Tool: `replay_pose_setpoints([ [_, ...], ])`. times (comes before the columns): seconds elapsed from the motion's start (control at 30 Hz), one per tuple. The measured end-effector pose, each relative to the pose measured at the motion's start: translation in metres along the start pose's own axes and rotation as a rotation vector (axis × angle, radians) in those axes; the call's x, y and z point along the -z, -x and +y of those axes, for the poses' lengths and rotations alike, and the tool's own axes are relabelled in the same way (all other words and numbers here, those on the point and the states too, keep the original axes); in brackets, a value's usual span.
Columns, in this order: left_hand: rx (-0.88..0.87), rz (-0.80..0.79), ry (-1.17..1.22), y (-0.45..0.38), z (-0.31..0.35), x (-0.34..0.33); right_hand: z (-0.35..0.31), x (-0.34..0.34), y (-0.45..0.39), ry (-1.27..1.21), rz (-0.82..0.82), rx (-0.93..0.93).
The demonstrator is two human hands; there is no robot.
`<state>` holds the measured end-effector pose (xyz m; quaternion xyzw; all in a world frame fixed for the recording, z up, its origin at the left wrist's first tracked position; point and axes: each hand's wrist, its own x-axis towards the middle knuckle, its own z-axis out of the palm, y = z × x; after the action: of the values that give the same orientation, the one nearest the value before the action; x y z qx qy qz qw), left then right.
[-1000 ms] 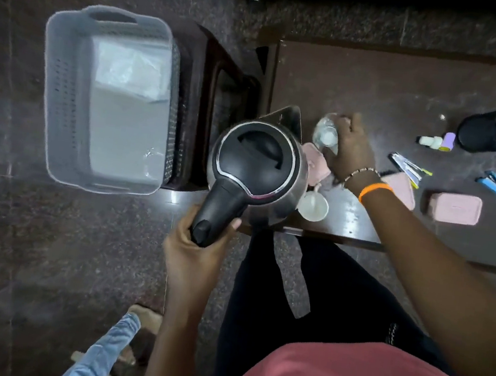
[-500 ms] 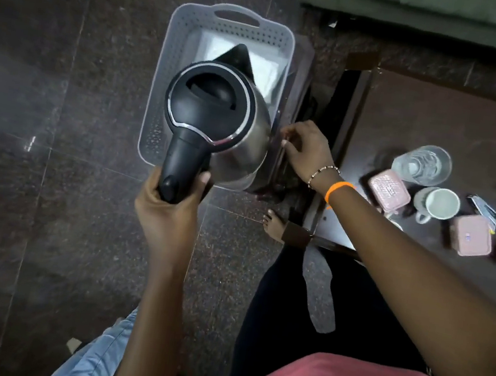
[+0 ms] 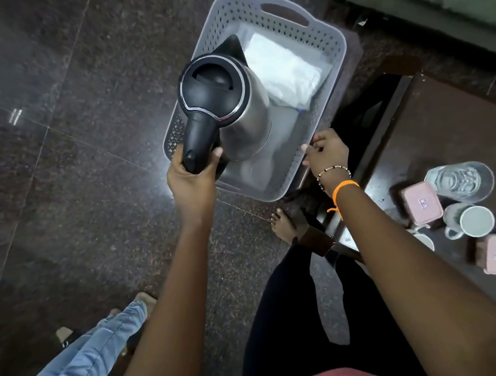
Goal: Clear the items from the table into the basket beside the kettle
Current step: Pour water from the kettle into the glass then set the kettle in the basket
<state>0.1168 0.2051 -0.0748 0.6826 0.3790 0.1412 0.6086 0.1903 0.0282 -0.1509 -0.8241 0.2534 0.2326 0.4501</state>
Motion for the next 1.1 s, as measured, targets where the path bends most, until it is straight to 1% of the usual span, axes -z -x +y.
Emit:
replay_pose_setpoints([
  [0.23, 0.008, -0.088, -0.031, -0.001, -0.004, 0.004, -0.005, -0.007, -0.001, -0.068, 0.084, -0.086],
  [0.4, 0.031, -0.149, 0.015, 0.0, -0.002, -0.004, -0.014, 0.003, -0.008, 0.033, 0.149, -0.079],
  [0.5, 0.062, -0.169, -0.006, 0.003, 0.0, -0.013, -0.014, 0.014, -0.014, 0.052, 0.154, -0.075],
  [0.6, 0.055, -0.174, -0.012, 0.007, 0.002, -0.02, -0.009, 0.022, -0.019, 0.006, 0.093, -0.093],
  [0.67, 0.055, -0.145, -0.002, 0.008, 0.002, -0.022, -0.005, 0.026, -0.02, -0.079, 0.019, -0.105],
  [0.7, 0.046, -0.119, -0.023, 0.011, 0.001, -0.023, -0.003, 0.03, -0.019, -0.154, -0.033, -0.108],
  [0.77, -0.013, -0.037, -0.17, 0.023, 0.0, -0.024, 0.006, 0.041, -0.015, -0.24, -0.12, -0.063],
  [0.83, -0.067, 0.046, -0.311, 0.043, -0.003, -0.029, 0.022, 0.061, -0.012, -0.148, -0.119, 0.049],
  [0.93, -0.099, 0.119, -0.32, 0.089, -0.006, -0.046, 0.059, 0.101, -0.01, 0.066, -0.047, 0.144],
  [0.97, -0.097, 0.115, -0.328, 0.105, -0.007, -0.054, 0.072, 0.115, -0.009, 0.124, -0.018, 0.167],
  [1.0, -0.082, 0.077, -0.336, 0.122, -0.008, -0.064, 0.085, 0.13, -0.009, 0.212, 0.024, 0.198],
  [1.03, -0.052, 0.002, -0.338, 0.139, -0.009, -0.078, 0.097, 0.147, -0.01, 0.329, 0.071, 0.233],
  [1.1, 0.021, -0.192, -0.305, 0.167, -0.012, -0.104, 0.118, 0.174, -0.014, 0.526, 0.141, 0.258],
])
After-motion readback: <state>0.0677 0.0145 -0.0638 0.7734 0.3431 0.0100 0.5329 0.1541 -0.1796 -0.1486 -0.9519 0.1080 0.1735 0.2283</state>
